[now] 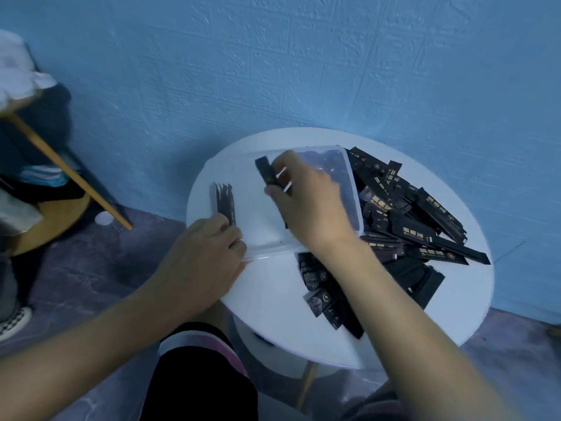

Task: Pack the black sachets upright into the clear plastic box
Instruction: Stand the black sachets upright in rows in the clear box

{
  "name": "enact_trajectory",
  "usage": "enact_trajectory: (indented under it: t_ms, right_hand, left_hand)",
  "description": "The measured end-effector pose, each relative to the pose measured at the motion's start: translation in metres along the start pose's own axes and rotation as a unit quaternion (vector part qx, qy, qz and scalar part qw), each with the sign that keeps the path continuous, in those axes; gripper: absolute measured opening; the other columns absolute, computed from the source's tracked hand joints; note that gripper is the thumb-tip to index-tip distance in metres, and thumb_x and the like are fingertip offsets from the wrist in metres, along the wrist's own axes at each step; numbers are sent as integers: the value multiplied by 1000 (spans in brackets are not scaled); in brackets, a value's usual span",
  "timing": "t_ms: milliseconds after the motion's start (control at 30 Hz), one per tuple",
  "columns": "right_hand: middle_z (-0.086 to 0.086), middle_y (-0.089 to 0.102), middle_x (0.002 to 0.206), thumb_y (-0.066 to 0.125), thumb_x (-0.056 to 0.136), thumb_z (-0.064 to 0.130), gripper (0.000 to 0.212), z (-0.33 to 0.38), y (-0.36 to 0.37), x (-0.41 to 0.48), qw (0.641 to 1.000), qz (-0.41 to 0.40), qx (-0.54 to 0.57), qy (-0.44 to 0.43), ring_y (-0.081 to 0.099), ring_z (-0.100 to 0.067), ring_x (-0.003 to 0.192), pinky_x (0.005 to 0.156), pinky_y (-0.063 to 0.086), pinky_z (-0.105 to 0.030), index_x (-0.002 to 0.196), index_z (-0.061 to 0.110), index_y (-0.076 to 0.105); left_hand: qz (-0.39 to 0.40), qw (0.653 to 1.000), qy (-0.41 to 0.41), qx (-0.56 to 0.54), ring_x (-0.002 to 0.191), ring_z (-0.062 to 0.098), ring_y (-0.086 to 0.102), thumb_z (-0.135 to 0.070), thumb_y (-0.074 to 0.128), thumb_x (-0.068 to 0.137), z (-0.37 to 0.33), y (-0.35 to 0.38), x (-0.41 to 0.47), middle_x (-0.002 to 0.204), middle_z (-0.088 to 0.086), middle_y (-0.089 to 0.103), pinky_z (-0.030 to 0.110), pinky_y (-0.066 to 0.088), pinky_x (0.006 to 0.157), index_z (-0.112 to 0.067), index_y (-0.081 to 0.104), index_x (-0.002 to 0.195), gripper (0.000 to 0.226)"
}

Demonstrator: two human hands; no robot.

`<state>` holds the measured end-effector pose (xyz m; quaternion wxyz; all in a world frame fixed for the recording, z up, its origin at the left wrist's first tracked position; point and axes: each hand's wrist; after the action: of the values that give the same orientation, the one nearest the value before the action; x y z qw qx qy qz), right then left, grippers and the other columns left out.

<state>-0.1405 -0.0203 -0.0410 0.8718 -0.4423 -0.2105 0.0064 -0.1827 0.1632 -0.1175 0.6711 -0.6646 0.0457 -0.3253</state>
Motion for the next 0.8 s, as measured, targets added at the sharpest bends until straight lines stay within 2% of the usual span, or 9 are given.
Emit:
enact_trajectory:
  t_ms: [100,267,333,400,567,733,800]
  right_hand:
    - [-3,68,96,64,90,22,22,-2,35,11,997,48,-60,20,61,-37,87,78,51,-46,105,18,47]
    - [-5,68,90,72,85,31,31,-5,52,13,990,108,-48,78,61,-34,85,76,53,-41,101,19,48]
    - [-3,69,90,75,83,33,31,-6,49,15,986,129,-10,109,64,-28,86,77,53,-38,103,22,53]
    - [-1,70,88,75,84,33,29,-8,46,16,978,148,53,136,67,-25,85,82,55,-41,105,23,58]
    - [0,72,80,69,89,28,9,-16,49,15,970,154,119,145,72,-23,77,80,60,-46,96,26,63]
    - [-4,68,73,70,89,19,10,-14,50,15,959,155,178,155,73,-28,73,75,62,-47,84,26,65]
    - [-6,68,72,66,91,15,9,-13,51,14,956,158,193,154,73,-28,70,74,62,-47,87,23,67]
  left_hand:
    - [-10,999,30,14,79,33,56,-19,72,81,0,-3,-1,82,11,65,42,48,64,-6,68,73,15]
    - [-51,994,69,61,83,29,58,-21,77,80,0,-2,-2,82,8,69,41,50,67,-8,73,76,14]
    - [-48,994,63,68,84,28,58,-22,77,81,-1,-3,-2,82,8,69,40,50,67,-7,73,78,15]
    - [-46,994,64,74,84,29,58,-22,76,82,0,-3,-2,83,8,69,40,50,68,-8,73,79,15]
    - [-55,995,59,58,83,28,58,-20,72,84,0,-2,-3,82,6,69,39,51,70,-10,72,82,10]
    - [-80,993,56,60,84,27,58,-23,66,86,-1,-1,-4,87,4,69,39,50,68,-12,71,103,21]
    - [-81,993,60,66,84,26,57,-24,61,88,0,-1,-4,88,3,67,37,48,69,-13,70,110,26]
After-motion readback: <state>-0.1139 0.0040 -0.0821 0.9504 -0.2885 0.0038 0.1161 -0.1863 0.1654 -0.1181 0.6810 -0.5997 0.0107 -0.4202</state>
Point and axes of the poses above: each hand's wrist, its own x-axis towards the middle knuckle, its own y-axis out of the palm, z = x × y
